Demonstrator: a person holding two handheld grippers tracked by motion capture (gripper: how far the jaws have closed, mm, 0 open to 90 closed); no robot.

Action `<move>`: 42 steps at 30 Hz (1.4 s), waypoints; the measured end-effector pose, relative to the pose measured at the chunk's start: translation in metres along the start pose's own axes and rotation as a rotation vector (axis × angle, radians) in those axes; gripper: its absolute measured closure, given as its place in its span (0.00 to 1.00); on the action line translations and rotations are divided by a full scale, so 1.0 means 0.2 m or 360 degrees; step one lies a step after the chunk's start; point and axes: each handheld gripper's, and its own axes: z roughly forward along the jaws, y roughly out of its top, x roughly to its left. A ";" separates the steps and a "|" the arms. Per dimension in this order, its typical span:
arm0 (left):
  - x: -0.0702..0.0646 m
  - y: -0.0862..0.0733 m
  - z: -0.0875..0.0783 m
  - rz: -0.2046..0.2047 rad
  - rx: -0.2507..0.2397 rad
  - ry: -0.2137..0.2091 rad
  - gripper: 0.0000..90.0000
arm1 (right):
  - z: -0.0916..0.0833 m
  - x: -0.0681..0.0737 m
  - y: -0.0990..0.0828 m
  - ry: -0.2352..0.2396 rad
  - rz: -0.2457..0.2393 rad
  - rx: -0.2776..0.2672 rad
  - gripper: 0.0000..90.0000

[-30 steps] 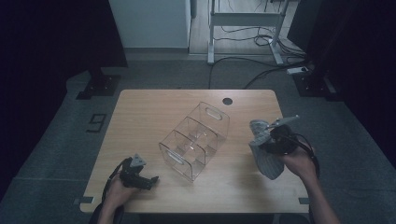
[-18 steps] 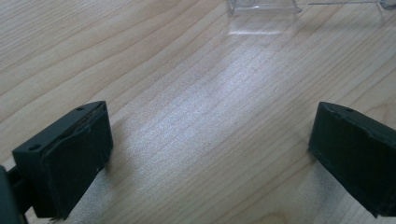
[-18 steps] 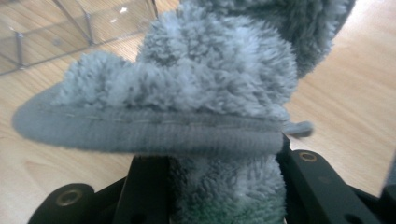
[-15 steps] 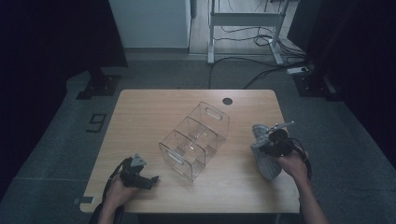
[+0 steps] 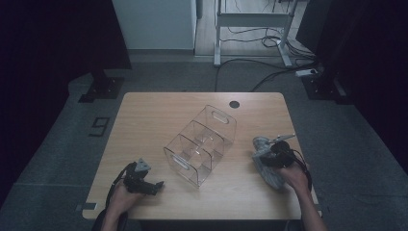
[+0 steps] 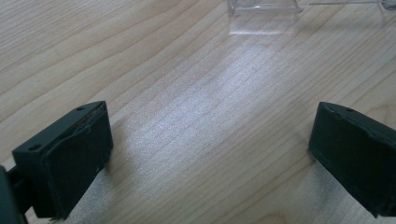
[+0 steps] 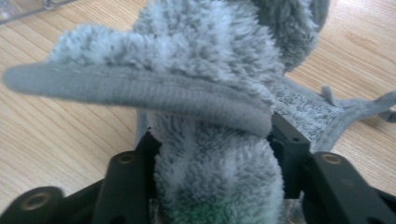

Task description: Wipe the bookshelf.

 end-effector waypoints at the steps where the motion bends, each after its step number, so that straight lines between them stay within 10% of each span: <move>1: 0.00 0.00 0.00 0.0001 0.0003 0.0001 0.00 | 0.00 0.00 0.00 0.0004 0.0000 -0.0001 0.49; 9: -0.02 0.02 0.00 0.0034 0.0039 0.0006 0.00 | -0.07 0.02 0.04 0.0027 0.0022 -0.0030 0.36; 25: -0.06 0.15 -0.10 0.0038 -0.0216 -0.0009 0.00 | -0.27 0.13 0.20 0.0144 -0.0109 -0.0251 0.35; 42: -0.08 0.28 -0.09 0.0089 -0.0280 -0.0027 0.06 | -0.03 0.37 0.39 0.0494 -0.0260 -0.0254 0.55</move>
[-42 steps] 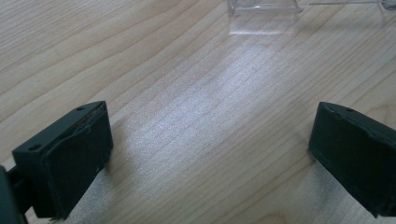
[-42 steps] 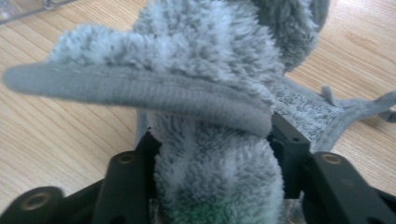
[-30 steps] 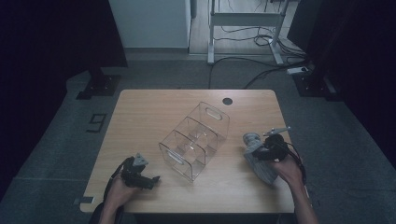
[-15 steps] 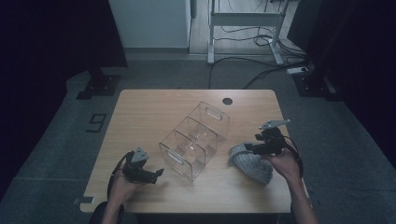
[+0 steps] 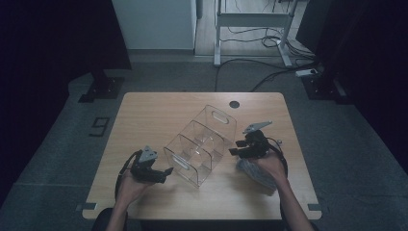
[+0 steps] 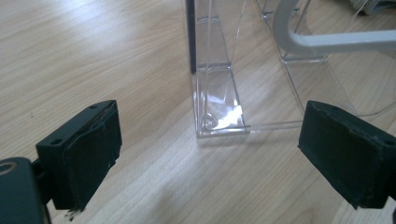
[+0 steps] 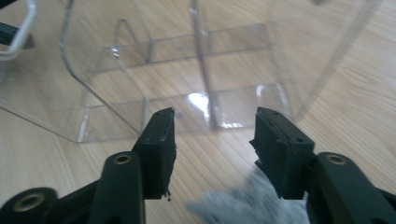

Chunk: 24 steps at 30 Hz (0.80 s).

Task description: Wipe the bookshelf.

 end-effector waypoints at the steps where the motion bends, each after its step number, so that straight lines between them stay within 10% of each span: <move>1: 0.00 0.01 0.01 0.0002 -0.0001 -0.0004 0.06 | 0.01 0.00 0.01 0.0009 -0.0008 0.0003 0.56; 24: 0.09 0.01 0.06 -0.0134 -0.0001 0.0100 0.03 | 0.19 0.09 0.05 0.0137 -0.0076 0.0046 0.59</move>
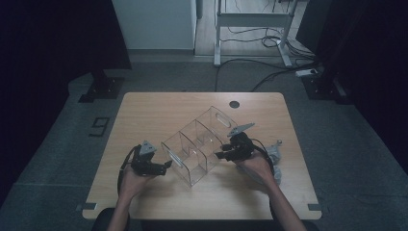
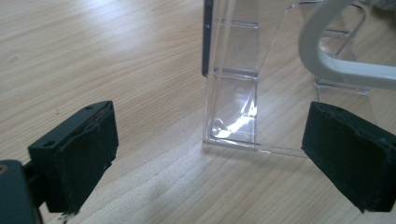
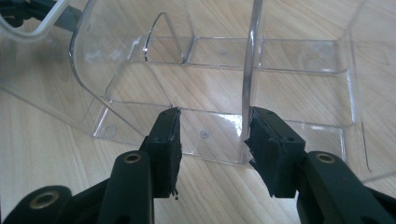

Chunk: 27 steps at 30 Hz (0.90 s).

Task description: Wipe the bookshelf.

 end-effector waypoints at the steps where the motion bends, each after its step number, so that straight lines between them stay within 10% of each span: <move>1: 0.00 0.00 0.00 -0.0004 0.0002 0.0001 0.03 | 0.00 0.01 0.00 0.0000 -0.0004 0.0001 0.59; 14: 0.04 -0.03 0.00 -0.0038 0.0006 0.0006 0.05 | 0.06 0.09 0.02 0.0018 -0.0074 0.0060 0.59; 27: -0.13 -0.09 -0.15 0.0042 -0.0027 -0.0082 0.01 | -0.04 0.11 -0.04 -0.0094 -0.0131 0.0124 0.46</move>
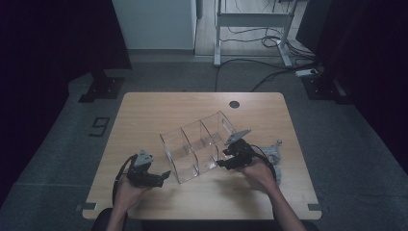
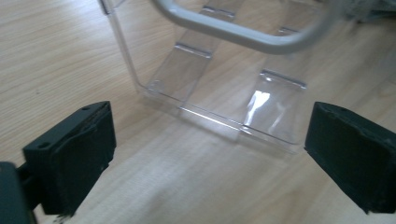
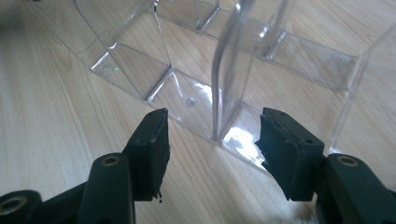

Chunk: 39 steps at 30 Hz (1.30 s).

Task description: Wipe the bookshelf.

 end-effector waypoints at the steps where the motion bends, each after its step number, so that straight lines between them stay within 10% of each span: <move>1: -0.01 0.00 0.00 0.0006 -0.0002 -0.0009 0.00 | -0.01 0.00 -0.01 -0.0006 0.0009 -0.0003 0.46; 16: -0.14 0.14 0.11 0.0103 0.0018 0.0028 0.03 | -0.13 -0.05 -0.13 -0.0114 0.0097 0.0022 0.43; 39: 0.04 0.13 0.07 -0.0047 0.0064 0.0159 0.16 | -0.23 -0.17 -0.23 -0.0250 0.0211 0.0052 0.40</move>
